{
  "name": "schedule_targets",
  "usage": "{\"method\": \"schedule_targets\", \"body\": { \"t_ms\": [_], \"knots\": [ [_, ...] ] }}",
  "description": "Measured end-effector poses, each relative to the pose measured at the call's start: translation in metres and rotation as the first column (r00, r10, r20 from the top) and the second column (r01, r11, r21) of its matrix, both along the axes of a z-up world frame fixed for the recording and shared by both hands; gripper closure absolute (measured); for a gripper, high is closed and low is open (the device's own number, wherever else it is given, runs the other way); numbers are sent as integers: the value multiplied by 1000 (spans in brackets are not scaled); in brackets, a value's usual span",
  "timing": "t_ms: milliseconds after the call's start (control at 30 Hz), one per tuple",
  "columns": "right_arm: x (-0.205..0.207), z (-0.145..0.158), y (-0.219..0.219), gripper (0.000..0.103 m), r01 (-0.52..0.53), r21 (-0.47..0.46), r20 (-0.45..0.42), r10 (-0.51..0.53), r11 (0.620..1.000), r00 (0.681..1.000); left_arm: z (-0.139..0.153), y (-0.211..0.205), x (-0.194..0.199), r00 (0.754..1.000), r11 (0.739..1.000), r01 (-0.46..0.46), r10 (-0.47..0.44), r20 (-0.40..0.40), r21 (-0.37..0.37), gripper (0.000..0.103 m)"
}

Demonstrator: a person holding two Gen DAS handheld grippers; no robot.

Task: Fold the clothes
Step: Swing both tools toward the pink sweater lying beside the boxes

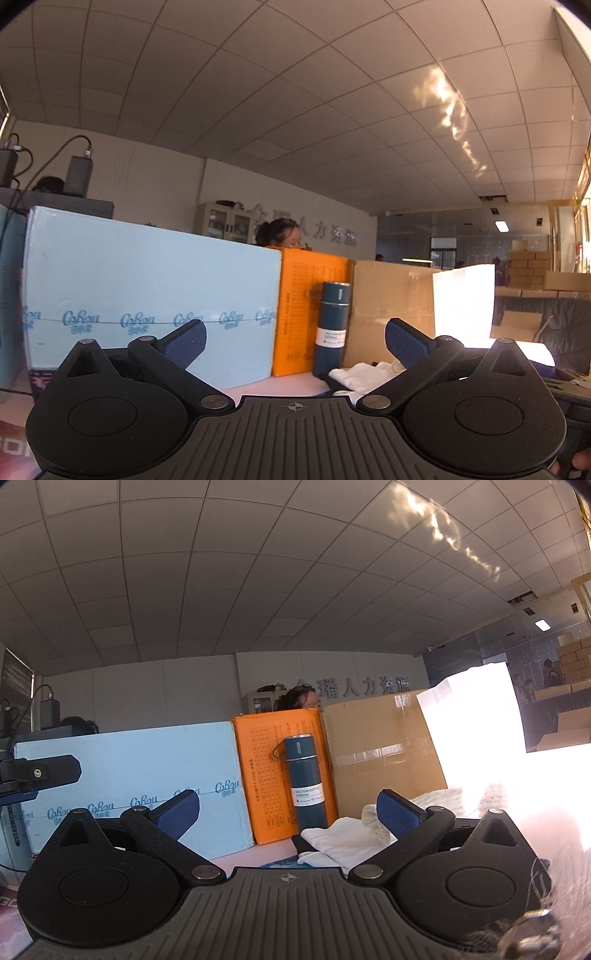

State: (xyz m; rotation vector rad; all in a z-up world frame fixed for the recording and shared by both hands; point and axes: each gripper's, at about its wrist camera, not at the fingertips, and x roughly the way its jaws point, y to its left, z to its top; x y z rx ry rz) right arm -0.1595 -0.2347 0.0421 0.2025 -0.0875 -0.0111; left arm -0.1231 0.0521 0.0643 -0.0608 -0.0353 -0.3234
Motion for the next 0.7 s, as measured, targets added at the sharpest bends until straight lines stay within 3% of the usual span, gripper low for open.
{"method": "schedule_targets", "body": {
  "t_ms": [200,267,333,433,467,533,600,667,700],
  "knots": [
    [-8,-7,23,0,-156,29,-20,156,987,988,8,61,-55,977,975,-207,203,59,80,0],
    [-9,-7,33,0,-210,18,-26,210,978,977,8,80,-75,957,947,-286,276,86,149,0],
    [-8,-6,43,0,-261,3,-28,261,965,965,6,96,-92,917,890,-398,380,123,224,0],
    [-4,-4,58,0,-322,-16,-37,321,947,946,2,122,-110,809,751,-587,560,178,303,0],
    [-3,-3,63,0,-338,-22,-41,337,941,941,3,131,-114,752,693,-657,630,193,297,0],
    [0,-4,75,0,-369,-32,-50,367,929,929,7,151,-121,612,564,-788,763,210,246,0],
    [5,-5,88,0,-405,-37,-61,402,914,913,14,179,-134,496,486,-868,851,173,97,0],
    [9,-7,102,0,-445,-35,-80,442,895,894,17,210,-144,469,474,-877,880,76,-80,0],
    [11,-7,109,0,-471,-30,-89,467,882,880,18,225,-148,485,482,-861,874,25,-159,0]
  ]
}}
